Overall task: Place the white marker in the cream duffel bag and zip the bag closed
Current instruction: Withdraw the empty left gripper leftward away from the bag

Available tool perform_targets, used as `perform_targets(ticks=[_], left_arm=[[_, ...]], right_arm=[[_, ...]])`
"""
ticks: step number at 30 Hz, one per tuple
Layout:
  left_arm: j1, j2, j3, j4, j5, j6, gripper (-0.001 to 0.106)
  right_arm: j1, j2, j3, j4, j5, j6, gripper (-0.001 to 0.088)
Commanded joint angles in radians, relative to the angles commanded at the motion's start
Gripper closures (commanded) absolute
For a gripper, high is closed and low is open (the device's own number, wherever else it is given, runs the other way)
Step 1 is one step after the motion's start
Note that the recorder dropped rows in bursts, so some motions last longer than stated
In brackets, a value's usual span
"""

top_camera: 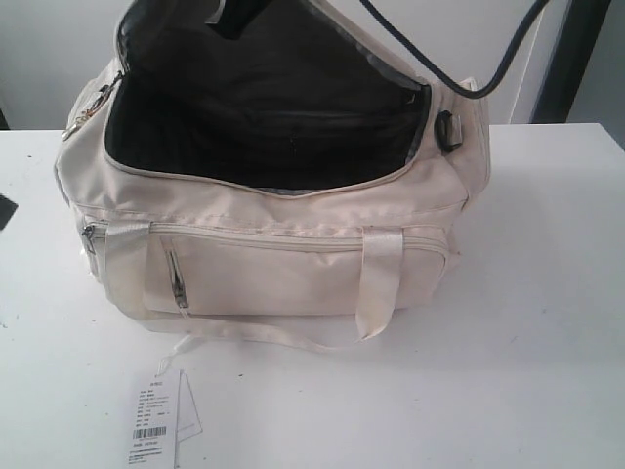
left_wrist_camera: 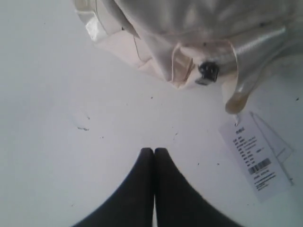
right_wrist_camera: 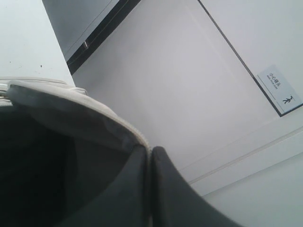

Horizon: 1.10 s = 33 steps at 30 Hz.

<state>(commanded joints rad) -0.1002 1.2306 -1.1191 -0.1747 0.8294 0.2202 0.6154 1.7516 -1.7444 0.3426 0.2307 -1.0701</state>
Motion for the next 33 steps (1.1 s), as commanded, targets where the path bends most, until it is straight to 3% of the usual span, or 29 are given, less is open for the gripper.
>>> perform_targets(ticks=[10, 15, 17, 24, 27, 33], left_arm=[[0.148, 0.176, -0.199, -0.18, -0.028, 0.046, 0.105], [0.16, 0.249, -0.272, -0.229, -0.092, 0.05, 0.105], [0.16, 0.284, -0.301, -0.244, -0.102, 0.05, 0.098], [0.16, 0.404, -0.396, -0.346, -0.144, 0.046, 0.054], [0.16, 0.445, -0.424, -0.384, -0.185, 0.046, 0.048], [0.16, 0.523, -0.483, -0.401, -0.227, 0.046, 0.049]], right_arm=[[0.0, 0.0, 0.0, 0.0, 0.0, 0.0, 0.0868], [0.0, 0.0, 0.0, 0.0, 0.0, 0.0, 0.0868], [0.0, 0.0, 0.0, 0.0, 0.0, 0.0, 0.0868], [0.0, 0.0, 0.0, 0.0, 0.0, 0.0, 0.0868], [0.0, 0.0, 0.0, 0.0, 0.0, 0.0, 0.0868], [0.0, 0.0, 0.0, 0.0, 0.0, 0.0, 0.0868]])
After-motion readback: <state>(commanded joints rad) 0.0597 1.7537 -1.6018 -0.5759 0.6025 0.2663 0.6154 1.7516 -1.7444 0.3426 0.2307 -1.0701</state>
